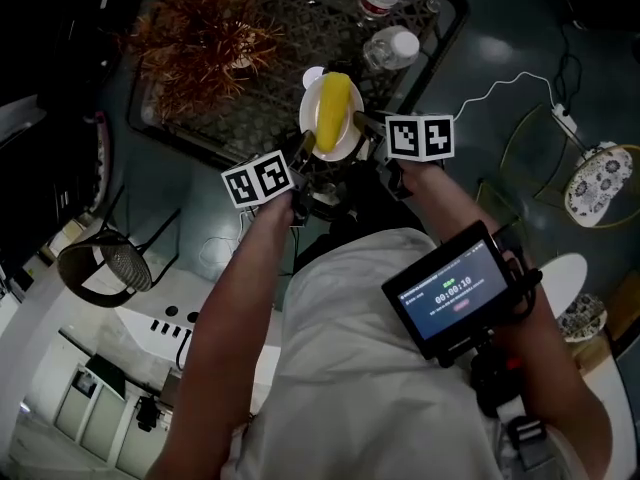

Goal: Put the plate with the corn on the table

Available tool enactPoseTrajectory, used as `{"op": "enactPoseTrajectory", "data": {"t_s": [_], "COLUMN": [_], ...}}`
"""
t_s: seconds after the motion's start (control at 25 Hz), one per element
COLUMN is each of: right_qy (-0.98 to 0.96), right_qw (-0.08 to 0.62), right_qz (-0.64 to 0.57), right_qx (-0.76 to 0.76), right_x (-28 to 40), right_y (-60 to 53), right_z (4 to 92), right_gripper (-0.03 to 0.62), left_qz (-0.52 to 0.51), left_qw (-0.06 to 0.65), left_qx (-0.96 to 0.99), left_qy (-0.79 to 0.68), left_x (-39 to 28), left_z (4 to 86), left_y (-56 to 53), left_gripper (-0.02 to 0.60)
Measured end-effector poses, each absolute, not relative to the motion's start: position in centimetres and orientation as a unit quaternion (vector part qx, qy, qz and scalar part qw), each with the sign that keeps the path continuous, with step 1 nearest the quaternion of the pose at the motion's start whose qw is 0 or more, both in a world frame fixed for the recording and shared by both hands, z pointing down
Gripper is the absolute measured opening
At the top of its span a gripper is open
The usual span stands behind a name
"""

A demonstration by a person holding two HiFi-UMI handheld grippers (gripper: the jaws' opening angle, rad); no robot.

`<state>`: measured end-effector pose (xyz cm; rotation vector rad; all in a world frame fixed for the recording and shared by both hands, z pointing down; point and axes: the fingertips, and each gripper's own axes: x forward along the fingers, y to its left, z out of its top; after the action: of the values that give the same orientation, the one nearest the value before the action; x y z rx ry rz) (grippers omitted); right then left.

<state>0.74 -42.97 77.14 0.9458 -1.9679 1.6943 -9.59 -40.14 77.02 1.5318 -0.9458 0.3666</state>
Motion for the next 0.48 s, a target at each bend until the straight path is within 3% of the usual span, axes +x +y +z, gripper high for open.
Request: {"op": "enactPoseTrajectory", "data": {"t_s": [0.48], "right_qy": [-0.696], "right_qw": [0.212], "right_qz": [0.585], "right_qx": [0.358], "right_x": [-0.9], "right_y": [-45.2], "right_z": [79.0], "right_gripper": [0.049], "left_qz": [0.175], "left_qw": [0.594], "left_qx": [0.659], "left_qy": [-0.426], "left_x": [-11.2], "left_z": [78.8], "left_y": [-42.5], "left_gripper": [0.041]}}
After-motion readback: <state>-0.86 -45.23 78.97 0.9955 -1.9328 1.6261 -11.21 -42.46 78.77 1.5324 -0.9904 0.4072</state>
